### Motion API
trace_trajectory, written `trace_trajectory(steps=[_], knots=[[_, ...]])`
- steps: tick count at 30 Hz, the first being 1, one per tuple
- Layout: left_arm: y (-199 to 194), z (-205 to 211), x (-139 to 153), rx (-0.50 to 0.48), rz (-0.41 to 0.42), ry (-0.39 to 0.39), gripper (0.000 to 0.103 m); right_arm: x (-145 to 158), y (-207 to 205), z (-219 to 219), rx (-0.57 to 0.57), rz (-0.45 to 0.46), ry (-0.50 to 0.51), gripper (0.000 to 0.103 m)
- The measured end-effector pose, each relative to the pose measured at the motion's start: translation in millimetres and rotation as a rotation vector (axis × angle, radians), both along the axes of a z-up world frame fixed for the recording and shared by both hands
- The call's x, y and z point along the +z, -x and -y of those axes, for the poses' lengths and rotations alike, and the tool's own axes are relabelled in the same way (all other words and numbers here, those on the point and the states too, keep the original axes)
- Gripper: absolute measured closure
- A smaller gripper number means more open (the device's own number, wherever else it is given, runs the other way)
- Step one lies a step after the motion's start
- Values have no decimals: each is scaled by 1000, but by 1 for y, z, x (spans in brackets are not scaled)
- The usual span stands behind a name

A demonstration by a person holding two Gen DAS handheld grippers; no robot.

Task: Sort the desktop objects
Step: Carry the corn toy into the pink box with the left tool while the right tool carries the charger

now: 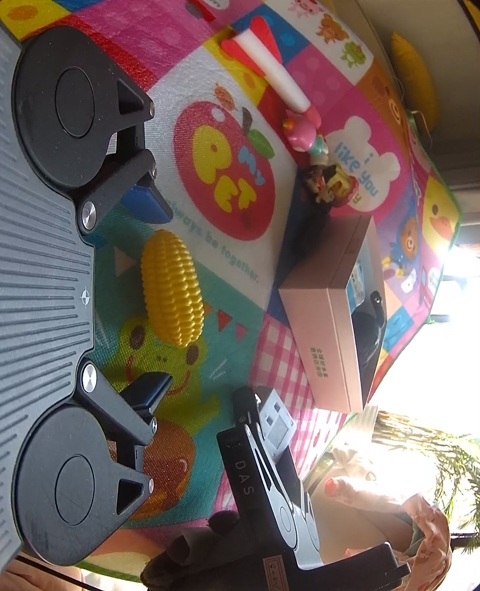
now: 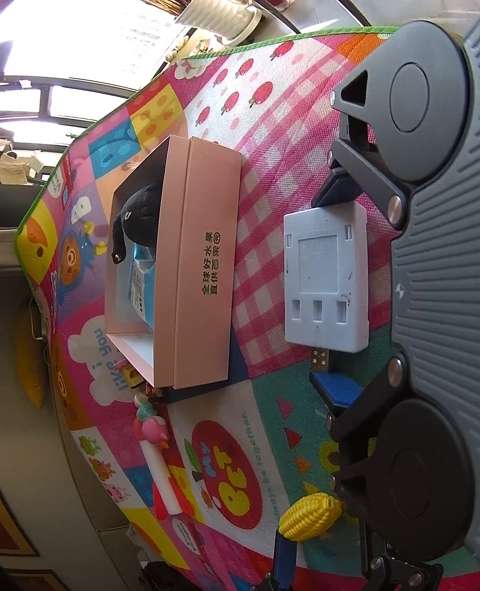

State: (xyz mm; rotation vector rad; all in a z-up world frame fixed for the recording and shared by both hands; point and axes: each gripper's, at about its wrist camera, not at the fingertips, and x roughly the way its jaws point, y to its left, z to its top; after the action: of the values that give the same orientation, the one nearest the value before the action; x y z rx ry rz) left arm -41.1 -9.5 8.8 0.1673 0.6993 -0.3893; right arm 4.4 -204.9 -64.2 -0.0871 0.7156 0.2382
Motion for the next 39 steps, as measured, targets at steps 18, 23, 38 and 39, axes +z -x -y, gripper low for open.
trace_trajectory(steps=[18, 23, 38, 39], knots=[[24, 23, 29, -39, 86, -54, 31, 48, 64, 18, 3, 89, 27, 12], [18, 38, 66, -66, 223, -90, 31, 81, 78, 27, 1, 175, -13, 12], [-133, 61, 106, -27, 354, 2, 8, 194, -84, 41, -65, 263, -186, 11], [-131, 50, 102, -16, 339, 25, 7, 188, -99, 37, -71, 233, -185, 9]])
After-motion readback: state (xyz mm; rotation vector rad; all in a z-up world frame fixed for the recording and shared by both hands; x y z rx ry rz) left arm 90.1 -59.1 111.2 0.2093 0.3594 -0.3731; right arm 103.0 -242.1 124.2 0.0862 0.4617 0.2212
